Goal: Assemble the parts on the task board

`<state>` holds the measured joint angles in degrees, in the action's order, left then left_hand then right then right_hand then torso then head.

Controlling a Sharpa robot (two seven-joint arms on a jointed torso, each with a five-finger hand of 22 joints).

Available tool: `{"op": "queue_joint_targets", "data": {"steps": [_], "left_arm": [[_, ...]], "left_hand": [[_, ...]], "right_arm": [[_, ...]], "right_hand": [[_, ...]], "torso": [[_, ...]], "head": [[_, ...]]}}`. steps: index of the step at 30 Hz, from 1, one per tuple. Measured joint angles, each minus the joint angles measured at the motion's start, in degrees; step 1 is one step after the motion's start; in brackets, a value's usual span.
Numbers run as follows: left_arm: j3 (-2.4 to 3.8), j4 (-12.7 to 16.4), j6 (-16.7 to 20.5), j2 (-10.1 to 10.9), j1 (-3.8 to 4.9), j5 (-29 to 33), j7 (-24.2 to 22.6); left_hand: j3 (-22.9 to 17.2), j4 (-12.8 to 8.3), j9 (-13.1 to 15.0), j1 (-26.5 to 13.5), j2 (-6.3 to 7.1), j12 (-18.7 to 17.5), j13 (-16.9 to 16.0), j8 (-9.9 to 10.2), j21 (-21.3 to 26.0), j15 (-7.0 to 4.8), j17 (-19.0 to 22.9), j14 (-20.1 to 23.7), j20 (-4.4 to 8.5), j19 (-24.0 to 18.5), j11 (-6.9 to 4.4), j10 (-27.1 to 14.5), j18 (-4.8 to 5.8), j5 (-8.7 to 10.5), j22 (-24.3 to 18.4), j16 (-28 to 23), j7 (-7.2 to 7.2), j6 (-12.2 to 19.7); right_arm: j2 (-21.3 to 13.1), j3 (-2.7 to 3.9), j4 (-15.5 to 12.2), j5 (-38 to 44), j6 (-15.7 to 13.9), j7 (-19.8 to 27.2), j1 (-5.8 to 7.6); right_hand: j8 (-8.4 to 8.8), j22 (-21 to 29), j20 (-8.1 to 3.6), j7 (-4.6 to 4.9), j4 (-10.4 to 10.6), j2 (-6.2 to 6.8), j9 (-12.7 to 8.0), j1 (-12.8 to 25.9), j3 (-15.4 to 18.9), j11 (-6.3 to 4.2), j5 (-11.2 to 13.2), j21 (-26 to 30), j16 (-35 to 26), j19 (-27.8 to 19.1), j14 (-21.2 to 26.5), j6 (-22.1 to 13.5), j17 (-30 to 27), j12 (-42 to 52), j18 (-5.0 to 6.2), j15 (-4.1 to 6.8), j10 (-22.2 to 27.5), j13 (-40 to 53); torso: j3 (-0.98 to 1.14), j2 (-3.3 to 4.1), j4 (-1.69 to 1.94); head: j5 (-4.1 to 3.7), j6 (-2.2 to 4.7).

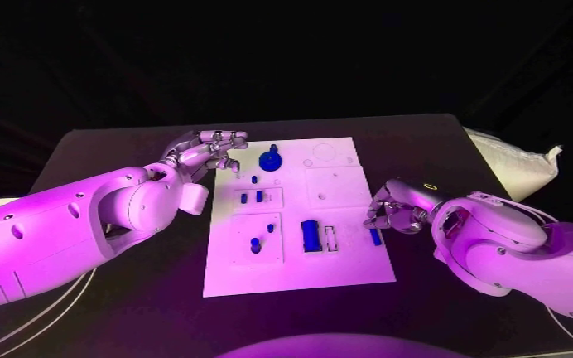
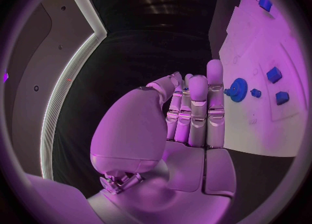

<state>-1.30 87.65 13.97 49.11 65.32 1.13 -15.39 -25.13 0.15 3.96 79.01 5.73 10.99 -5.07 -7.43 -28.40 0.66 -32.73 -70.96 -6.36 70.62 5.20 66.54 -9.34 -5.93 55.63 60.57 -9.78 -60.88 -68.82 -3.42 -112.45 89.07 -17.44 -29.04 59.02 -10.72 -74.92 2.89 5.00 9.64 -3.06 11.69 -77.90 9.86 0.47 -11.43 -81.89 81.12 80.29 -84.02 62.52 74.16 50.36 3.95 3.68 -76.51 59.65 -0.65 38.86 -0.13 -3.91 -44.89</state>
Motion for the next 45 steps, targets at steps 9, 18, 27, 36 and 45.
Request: {"op": "queue_joint_targets", "data": {"steps": [9,18,27,36,45], "left_arm": [[0.00,0.0,0.0,0.0,0.00,0.0,0.0],[0.01,-0.1,-0.1,-0.1,-0.02,0.0,0.0],[0.01,-0.1,-0.1,-0.1,-0.04,0.0,0.0],[0.00,-0.2,-0.1,-0.1,-0.06,0.0,0.0],[0.00,-0.2,-0.1,-0.1,-0.07,0.0,0.0]], "left_hand": [[0.0,0.0,0.0,0.0,0.00,0.0,0.0,0.0,0.0,0.00,0.0,0.0,0.00,0.0,0.00,0.0,0.00,0.00,0.0,0.0,0.00,0.0],[0.0,0.0,0.0,0.0,0.00,0.0,0.0,0.0,0.0,0.00,0.0,0.0,0.00,0.0,0.00,0.0,0.00,0.00,0.0,0.0,0.00,0.0],[0.0,0.0,0.0,0.0,0.00,0.0,0.0,0.0,0.0,0.00,0.0,0.0,0.00,0.0,0.00,0.0,0.01,0.00,0.0,0.0,0.00,0.0],[0.0,0.0,0.0,0.0,0.00,0.0,0.0,0.0,0.0,0.00,0.0,0.0,0.00,0.0,0.00,0.0,0.00,0.00,0.0,0.0,0.00,0.0],[0.0,0.0,0.0,0.0,0.00,0.0,0.0,0.0,0.0,0.00,0.0,0.0,0.00,0.0,0.00,0.0,0.00,0.00,0.0,0.0,0.00,0.0]], "right_arm": [[0.2,-0.07,1.0,2.8,3.0,-1.7,-0.19],[0.4,-0.11,1.6,4.9,5.2,-2.9,-0.30],[1.5,-0.13,2.3,6.3,7.0,-3.4,-0.84],[2.5,-0.05,2.9,6.8,8.2,-3.5,-1.20],[3.9,0.28,3.8,8.1,9.4,-3.5,-1.34]], "right_hand": [[0.33,0.0,0.20,-0.23,2.3,0.44,0.1,2.6,1.5,0.00,-0.2,0.3,-0.5,-0.2,0.0,0.9,-0.3,0.0,0.00,0.00,0.0,0.1],[0.33,0.0,0.20,-0.49,2.5,0.44,0.3,2.6,1.7,0.00,-0.2,0.3,-0.5,-0.2,0.0,1.5,-0.3,0.0,0.00,0.00,0.0,0.1],[0.33,0.0,0.20,-0.51,2.5,0.44,0.4,2.6,1.7,-0.21,-0.2,0.3,-0.5,-0.2,0.0,2.0,-0.3,0.0,0.00,0.00,-0.2,0.3],[0.30,0.0,0.20,-0.74,2.0,0.39,0.8,0.7,1.2,-0.42,-0.2,0.3,-0.5,-0.2,0.0,2.2,-0.2,0.0,0.00,0.01,-0.4,0.4],[-0.12,0.0,0.00,-0.80,0.8,-0.18,1.4,-2.2,0.0,-0.42,-0.2,0.3,-0.5,-0.4,0.0,2.5,-0.1,0.0,0.00,0.01,-0.4,0.4]], "torso": [[0.00,0.02,0.11],[0.00,0.03,0.14],[0.00,0.05,0.14],[0.01,0.05,0.11],[0.02,0.03,0.11]], "head": [[-0.59,0.01],[-0.62,0.03],[-0.48,-0.04],[-0.32,-0.20],[-0.32,-0.35]]}}
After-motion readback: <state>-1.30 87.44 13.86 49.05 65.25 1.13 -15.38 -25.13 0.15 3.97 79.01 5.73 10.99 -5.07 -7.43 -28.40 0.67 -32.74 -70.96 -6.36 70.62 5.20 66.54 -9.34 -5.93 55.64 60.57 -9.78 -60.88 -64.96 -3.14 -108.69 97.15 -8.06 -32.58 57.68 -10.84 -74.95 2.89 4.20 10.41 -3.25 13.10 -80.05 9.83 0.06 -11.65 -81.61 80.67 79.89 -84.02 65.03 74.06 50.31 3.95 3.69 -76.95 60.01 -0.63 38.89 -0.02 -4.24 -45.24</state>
